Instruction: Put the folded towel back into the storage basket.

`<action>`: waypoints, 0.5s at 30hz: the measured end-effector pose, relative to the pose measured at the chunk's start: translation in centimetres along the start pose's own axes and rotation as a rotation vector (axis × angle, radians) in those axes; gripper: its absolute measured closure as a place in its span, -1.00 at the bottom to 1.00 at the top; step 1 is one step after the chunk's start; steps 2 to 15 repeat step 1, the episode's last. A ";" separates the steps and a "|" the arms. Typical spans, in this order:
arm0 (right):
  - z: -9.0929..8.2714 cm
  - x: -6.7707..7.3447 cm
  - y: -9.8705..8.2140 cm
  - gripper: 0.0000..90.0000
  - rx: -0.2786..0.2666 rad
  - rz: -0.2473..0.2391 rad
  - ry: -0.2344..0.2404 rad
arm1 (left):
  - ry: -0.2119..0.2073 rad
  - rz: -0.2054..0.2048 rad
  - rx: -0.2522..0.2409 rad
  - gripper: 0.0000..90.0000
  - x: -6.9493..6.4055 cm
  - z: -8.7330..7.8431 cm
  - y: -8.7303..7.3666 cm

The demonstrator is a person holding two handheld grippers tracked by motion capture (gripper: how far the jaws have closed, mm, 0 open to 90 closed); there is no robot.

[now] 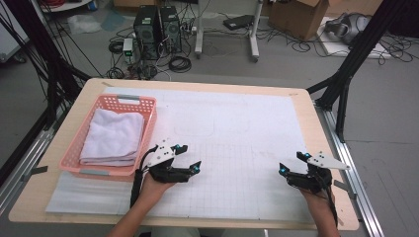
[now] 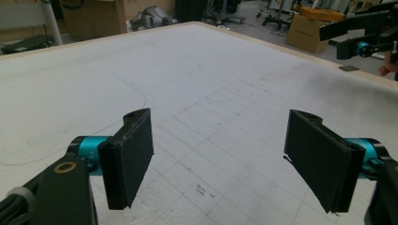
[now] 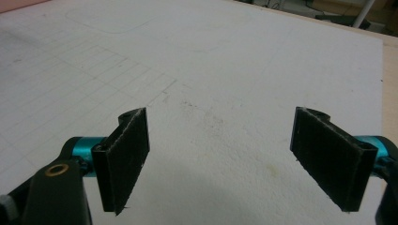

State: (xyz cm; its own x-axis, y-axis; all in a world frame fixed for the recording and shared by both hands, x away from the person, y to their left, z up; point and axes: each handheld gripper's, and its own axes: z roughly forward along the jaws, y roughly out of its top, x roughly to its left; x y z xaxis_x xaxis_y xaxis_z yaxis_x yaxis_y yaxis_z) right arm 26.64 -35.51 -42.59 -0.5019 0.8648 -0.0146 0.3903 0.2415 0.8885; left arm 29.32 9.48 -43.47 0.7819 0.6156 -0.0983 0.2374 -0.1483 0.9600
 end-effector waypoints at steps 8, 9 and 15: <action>0.0 0.0 0.0 -0.58 -0.001 0.001 0.001 | 0.001 -0.003 0.001 -0.46 0.1 0.0 0.0; 0.0 0.0 0.0 -0.58 -0.001 0.001 0.001 | 0.001 -0.003 0.001 -0.46 0.1 0.0 0.0; 0.0 0.0 0.0 -0.58 -0.001 0.001 0.001 | 0.001 -0.003 0.001 -0.46 0.1 0.0 0.0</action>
